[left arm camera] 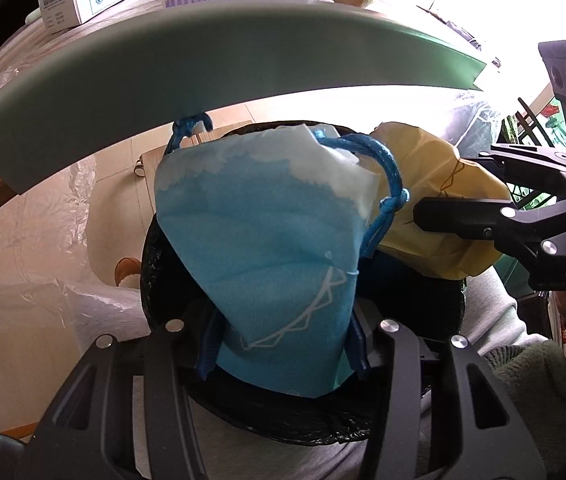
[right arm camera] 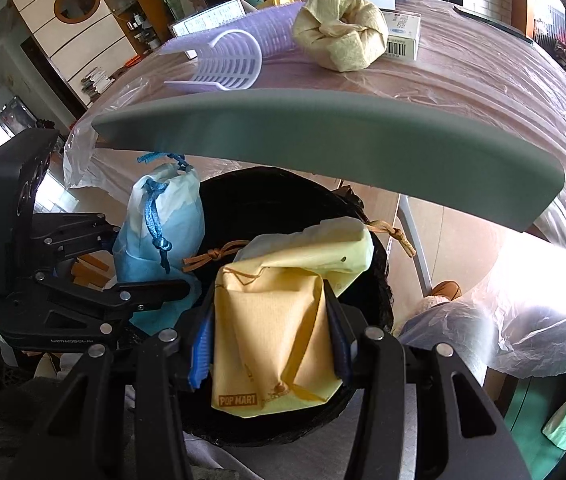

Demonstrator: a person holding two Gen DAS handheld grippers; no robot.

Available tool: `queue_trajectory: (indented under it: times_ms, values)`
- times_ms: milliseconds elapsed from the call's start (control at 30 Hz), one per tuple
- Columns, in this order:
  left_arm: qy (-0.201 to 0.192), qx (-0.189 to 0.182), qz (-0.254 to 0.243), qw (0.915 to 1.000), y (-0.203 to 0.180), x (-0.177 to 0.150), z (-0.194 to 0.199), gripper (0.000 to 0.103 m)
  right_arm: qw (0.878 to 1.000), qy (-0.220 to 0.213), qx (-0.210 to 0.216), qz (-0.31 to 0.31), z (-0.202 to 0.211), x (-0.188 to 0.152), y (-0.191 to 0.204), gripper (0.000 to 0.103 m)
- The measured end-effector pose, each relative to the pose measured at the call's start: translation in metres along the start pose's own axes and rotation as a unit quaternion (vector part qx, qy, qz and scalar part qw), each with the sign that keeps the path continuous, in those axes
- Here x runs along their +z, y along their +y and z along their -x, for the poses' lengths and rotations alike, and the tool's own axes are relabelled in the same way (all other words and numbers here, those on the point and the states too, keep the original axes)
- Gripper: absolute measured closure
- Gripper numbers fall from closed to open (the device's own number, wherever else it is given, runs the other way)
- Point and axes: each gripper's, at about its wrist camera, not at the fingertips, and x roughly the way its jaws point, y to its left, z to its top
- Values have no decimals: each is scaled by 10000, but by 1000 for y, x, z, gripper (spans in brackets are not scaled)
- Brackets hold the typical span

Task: Collect trash
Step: 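Carry the blue bag with the left tool while the right tool carries the yellow bag over the bin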

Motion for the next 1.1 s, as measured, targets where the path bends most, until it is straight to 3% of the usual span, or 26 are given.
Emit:
queue_trajectory:
  times_ms: [1100]
  values:
    - [106,180,-35,9998,9,-10,-5,52,9999,60,-28,96,-4,0,5,56]
